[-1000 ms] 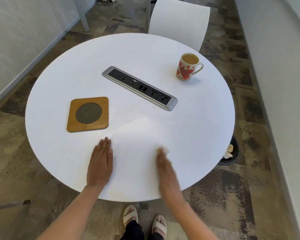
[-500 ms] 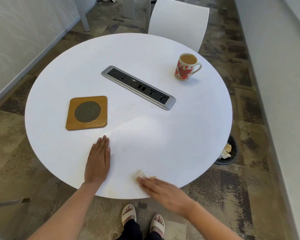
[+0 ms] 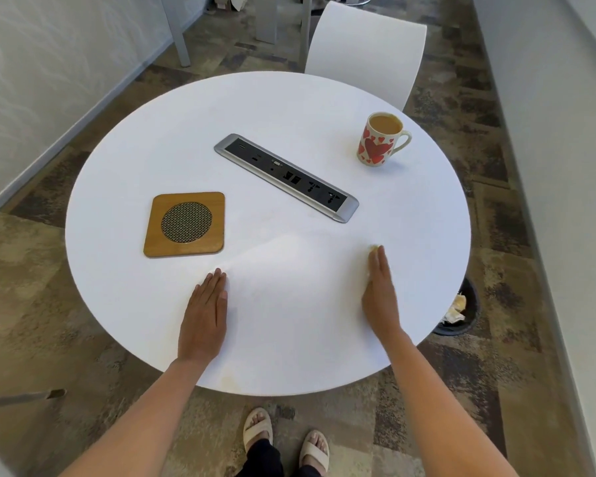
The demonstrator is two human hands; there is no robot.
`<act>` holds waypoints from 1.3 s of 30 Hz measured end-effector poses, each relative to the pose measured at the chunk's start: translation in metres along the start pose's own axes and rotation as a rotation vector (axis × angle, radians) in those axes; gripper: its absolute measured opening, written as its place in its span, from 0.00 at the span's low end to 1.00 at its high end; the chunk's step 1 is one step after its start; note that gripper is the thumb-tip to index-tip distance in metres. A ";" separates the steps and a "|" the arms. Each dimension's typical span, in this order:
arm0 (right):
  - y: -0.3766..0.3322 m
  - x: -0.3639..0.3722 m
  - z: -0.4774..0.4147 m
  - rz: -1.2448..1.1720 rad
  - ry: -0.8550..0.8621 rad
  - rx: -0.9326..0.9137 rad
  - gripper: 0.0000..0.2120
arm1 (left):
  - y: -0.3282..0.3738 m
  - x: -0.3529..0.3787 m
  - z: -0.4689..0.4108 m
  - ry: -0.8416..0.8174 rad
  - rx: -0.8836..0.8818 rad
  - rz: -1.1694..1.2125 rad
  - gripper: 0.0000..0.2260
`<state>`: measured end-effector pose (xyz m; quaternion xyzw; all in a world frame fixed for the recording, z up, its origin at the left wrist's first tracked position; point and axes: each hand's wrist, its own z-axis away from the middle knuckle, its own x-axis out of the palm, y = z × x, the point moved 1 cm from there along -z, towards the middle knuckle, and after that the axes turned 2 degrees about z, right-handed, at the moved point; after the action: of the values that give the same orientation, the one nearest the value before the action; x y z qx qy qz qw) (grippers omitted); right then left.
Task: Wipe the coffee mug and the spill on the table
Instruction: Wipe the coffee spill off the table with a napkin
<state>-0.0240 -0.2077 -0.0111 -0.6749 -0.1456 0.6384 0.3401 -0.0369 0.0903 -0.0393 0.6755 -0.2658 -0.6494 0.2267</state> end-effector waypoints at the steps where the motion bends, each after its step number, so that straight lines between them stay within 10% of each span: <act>1: -0.004 0.010 0.001 0.051 -0.009 -0.010 0.31 | 0.000 -0.001 0.000 0.003 -0.014 0.033 0.22; 6: -0.035 0.049 0.006 0.098 -0.049 0.055 0.34 | 0.000 -0.003 -0.001 0.026 -0.087 0.182 0.19; 16: -0.113 0.103 0.057 -0.211 -0.658 -0.324 0.22 | 0.013 -0.009 -0.005 0.110 -0.246 0.433 0.20; 25: -0.133 0.047 0.011 -1.288 -0.419 0.376 0.15 | 0.065 -0.028 -0.039 0.066 -0.415 0.901 0.13; 29: -0.136 0.036 0.001 -1.276 -0.437 0.363 0.11 | 0.093 -0.038 -0.062 -0.163 -0.301 0.986 0.10; 39: -0.129 0.013 -0.013 -0.964 -0.226 0.405 0.09 | 0.131 -0.032 -0.098 -0.006 -0.177 0.725 0.16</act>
<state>0.0206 -0.1095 0.0619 -0.3794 -0.3488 0.4939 0.7004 0.0519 0.0086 0.0758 0.5136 -0.4312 -0.5494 0.4985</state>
